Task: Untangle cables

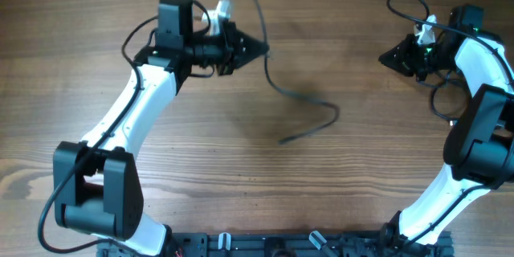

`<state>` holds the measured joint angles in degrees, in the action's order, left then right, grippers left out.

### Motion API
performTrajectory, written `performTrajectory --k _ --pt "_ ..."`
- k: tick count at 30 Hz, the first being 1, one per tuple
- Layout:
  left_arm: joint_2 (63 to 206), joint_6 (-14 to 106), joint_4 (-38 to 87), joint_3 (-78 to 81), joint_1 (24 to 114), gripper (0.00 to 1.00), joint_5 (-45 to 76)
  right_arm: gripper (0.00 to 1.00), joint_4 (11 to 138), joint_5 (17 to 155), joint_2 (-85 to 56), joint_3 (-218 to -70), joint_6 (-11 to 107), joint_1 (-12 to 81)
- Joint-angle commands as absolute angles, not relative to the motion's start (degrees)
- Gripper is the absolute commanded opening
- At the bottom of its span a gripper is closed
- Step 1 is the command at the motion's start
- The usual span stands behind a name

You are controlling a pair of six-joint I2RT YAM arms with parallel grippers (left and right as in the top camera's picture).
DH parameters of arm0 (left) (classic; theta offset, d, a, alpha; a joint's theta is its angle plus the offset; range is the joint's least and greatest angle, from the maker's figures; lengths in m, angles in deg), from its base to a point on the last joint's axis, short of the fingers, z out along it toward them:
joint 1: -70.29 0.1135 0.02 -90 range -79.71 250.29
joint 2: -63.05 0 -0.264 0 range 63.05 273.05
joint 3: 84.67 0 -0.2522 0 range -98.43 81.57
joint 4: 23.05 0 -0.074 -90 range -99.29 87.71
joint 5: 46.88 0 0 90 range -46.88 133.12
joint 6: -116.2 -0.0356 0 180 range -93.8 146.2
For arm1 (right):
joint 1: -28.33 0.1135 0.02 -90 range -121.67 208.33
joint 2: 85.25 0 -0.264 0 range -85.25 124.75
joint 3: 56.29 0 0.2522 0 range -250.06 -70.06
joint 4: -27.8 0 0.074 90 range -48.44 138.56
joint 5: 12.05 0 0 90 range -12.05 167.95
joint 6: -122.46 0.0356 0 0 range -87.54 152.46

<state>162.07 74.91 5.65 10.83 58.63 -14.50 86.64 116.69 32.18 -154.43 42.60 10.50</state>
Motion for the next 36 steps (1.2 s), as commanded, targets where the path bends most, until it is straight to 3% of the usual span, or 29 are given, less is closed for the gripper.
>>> performTrajectory --k 1,4,11,22,28,33,34,35,36 --pt "162.3 62.5 15.5 11.0 59.6 0.04 13.1 0.13 86.6 116.3 31.5 -154.8 41.4 10.5" --pt "162.3 62.4 17.7 11.0 59.6 0.04 22.3 0.09 86.8 116.3 31.5 -154.8 41.5 10.5" --pt "163.7 62.4 21.1 11.2 57.0 0.04 36.8 0.11 88.5 116.3 31.5 -154.8 40.0 14.6" --pt "167.4 62.4 22.6 11.3 53.4 0.04 44.3 0.11 89.5 108.8 31.5 -154.8 40.0 23.6" --pt "168.2 62.4 24.8 11.5 49.9 0.04 44.2 0.26 92.0 109.2 31.5 -154.8 39.9 27.7" --pt "168.4 62.4 24.9 12.4 46.9 0.04 44.3 0.49 92.0 110.7 31.5 -154.8 37.8 30.2" --pt "168.6 62.4 25.2 12.4 46.3 0.10 44.3 0.54 92.0 110.8 31.5 -154.8 37.9 30.4" --pt "168.8 62.4 25.4 12.4 45.8 0.27 44.3 0.58 92.1 110.8 31.5 -154.8 38.1 30.5" --pt "168.8 62.4 25.6 12.4 45.3 0.33 44.3 0.64 92.4 110.8 31.5 -154.8 38.7 30.6"
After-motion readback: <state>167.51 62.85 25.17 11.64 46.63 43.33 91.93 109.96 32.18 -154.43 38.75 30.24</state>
